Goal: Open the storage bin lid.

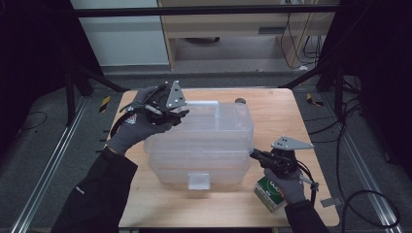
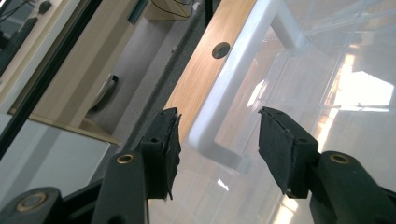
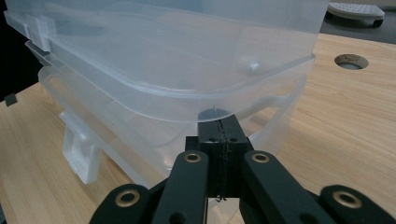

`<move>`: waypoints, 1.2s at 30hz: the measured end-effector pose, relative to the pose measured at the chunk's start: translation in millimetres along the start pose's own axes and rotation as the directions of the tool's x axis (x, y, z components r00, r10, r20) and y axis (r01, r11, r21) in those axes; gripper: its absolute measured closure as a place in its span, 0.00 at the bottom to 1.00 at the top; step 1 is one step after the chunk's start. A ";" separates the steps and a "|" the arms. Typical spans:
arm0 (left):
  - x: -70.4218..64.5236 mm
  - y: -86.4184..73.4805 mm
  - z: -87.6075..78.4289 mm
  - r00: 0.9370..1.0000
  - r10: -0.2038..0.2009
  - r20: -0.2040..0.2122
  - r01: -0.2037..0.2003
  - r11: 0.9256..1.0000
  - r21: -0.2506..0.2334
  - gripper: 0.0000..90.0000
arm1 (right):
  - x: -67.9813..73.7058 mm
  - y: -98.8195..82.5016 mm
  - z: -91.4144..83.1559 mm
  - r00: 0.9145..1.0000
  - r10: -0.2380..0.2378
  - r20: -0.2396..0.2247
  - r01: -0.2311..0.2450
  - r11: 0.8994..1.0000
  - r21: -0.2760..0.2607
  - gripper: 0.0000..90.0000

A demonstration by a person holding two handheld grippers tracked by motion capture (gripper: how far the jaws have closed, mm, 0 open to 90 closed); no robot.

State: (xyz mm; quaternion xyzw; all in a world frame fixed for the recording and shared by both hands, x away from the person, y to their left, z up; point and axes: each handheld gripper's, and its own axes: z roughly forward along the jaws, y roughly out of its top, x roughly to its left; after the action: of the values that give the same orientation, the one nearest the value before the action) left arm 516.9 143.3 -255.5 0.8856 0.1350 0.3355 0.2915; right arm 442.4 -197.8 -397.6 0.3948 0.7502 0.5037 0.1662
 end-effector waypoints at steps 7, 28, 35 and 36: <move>3.9 -26.0 -18.9 0.989 -0.147 -0.018 0.145 0.986 -0.076 0.54 | 0.0 0.3 0.0 1.000 0.002 0.000 -0.002 1.000 0.000 1.00; 3.4 -126.9 -61.5 0.841 -0.521 -0.149 0.469 0.837 -0.281 0.73 | 0.2 0.5 0.1 1.000 0.008 0.006 -0.008 1.000 0.001 1.00; -11.8 -159.4 -62.5 0.776 -0.611 -0.155 0.546 0.775 -0.318 0.79 | -0.2 0.6 0.2 1.000 0.010 0.003 -0.010 1.000 0.004 1.00; -14.0 -164.0 -61.9 0.769 -0.622 -0.147 0.558 0.766 -0.320 0.81 | -0.1 0.7 0.2 1.000 0.011 0.001 -0.011 1.000 0.005 1.00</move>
State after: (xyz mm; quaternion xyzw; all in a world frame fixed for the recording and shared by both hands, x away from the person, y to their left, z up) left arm 457.8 293.8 -324.8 0.7029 0.3987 0.3468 0.4762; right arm 442.9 -197.7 -397.1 0.3996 0.7491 0.5026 0.1629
